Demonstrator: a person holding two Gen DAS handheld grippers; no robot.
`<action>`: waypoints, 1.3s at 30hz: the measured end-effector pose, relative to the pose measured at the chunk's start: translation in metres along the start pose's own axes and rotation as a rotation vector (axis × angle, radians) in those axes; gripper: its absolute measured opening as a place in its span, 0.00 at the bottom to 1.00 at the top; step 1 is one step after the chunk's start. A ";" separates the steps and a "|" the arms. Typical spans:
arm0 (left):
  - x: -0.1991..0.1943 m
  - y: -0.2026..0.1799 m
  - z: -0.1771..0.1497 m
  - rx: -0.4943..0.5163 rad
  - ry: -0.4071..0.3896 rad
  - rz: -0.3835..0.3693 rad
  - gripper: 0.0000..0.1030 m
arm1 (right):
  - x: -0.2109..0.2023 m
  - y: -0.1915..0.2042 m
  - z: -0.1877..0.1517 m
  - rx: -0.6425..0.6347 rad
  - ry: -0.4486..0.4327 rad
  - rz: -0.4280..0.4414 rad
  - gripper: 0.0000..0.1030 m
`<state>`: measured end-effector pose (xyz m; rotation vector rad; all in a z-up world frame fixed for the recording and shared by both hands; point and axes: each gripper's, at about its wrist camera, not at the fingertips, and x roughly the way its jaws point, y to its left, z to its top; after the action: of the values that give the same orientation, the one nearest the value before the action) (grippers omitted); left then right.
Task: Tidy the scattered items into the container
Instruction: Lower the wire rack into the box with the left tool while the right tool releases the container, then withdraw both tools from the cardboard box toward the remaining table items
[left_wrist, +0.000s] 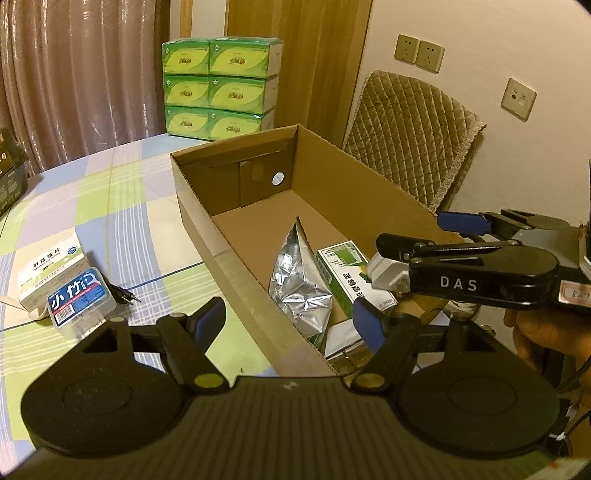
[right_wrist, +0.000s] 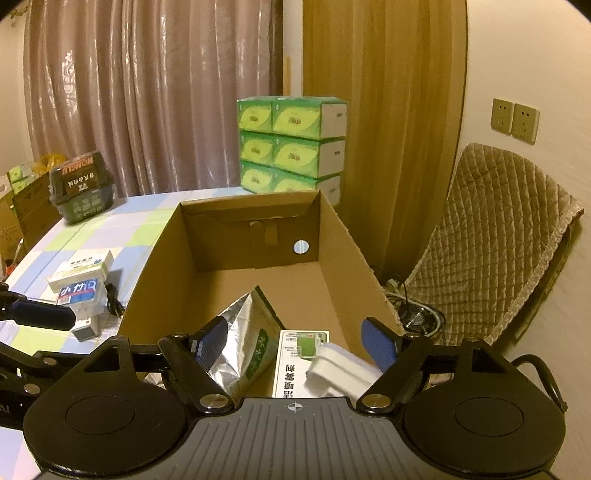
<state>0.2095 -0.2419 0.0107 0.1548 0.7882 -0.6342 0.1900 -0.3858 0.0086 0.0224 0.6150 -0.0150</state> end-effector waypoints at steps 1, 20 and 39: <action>-0.001 0.000 -0.001 -0.001 -0.001 0.000 0.70 | -0.001 0.000 0.000 0.000 0.000 -0.001 0.75; -0.045 0.020 -0.023 -0.054 -0.030 0.043 0.74 | -0.039 0.026 -0.005 -0.024 -0.004 0.021 0.75; -0.123 0.101 -0.097 -0.220 -0.057 0.208 0.94 | -0.070 0.112 -0.027 -0.128 0.015 0.151 0.78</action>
<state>0.1438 -0.0676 0.0183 0.0162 0.7702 -0.3511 0.1192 -0.2721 0.0286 -0.0552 0.6268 0.1711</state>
